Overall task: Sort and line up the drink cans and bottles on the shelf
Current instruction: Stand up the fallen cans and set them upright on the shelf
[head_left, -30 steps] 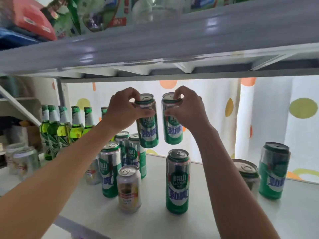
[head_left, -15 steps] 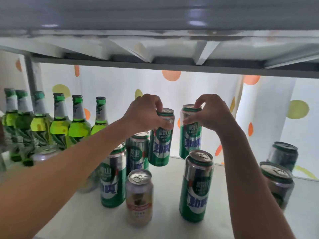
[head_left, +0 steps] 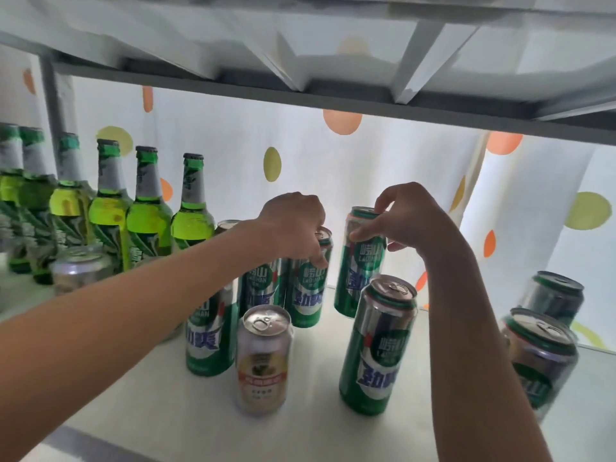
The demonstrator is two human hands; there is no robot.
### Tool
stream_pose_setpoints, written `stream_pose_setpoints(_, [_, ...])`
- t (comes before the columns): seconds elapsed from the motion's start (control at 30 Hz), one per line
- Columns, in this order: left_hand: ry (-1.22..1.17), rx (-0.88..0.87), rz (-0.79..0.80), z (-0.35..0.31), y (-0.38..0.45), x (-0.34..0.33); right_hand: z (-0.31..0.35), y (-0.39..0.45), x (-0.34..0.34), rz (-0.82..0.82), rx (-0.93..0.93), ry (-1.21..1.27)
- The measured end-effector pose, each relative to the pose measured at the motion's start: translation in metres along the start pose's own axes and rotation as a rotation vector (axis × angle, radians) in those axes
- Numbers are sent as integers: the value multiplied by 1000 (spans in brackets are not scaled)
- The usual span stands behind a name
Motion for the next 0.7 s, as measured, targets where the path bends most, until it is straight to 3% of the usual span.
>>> stream_pose_setpoints(0.2, [-35,21,145,1,4,-3,-8,5,-5,96,-51,16])
stream_pose_setpoints(0.7, [-73,-4,73,4,-4,-14,-4,6,-24,282,-105,-214])
Point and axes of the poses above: each hand's wrist, its own y-axis towards the middle knuckle, its own x-axis out of the back of the hand, z = x × y, the point moved 1 cm from there along y, towards the middle knuckle, and after that the axes turned 1 degree about -z, right-handed, at the moved point
